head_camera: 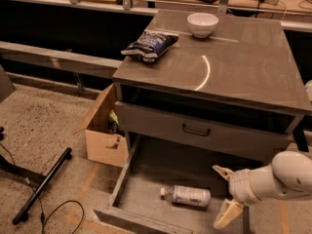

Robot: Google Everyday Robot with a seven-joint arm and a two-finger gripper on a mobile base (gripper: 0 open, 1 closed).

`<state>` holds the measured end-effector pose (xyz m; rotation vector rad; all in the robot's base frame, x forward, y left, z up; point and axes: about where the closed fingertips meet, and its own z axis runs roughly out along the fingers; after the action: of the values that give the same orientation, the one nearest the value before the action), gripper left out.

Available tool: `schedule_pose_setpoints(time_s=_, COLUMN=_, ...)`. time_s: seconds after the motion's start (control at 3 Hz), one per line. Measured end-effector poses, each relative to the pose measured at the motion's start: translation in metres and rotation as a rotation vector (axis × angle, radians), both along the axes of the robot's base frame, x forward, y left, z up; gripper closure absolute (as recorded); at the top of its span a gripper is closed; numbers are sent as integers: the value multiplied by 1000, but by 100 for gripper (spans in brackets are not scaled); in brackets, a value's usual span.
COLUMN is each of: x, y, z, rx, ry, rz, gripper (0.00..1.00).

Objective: Pick blue plastic bottle from middle drawer and place on counter

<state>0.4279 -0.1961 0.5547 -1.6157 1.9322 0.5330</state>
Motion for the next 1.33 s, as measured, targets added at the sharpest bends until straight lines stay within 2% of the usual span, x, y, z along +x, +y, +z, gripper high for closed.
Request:
schedule_pose_setpoints(time_s=0.33, x=6, y=12, z=-37, rx=11, ry=-10, rz=-21, gripper=0)
schedule_pose_setpoints(time_s=0.67, x=23, y=28, z=-75, rx=20, ry=-51, rz=-29, gripper=0)
schedule_pose_setpoints(time_s=1.33, x=51, y=57, z=-128, rx=35, ry=-82, rz=-30, gripper=0)
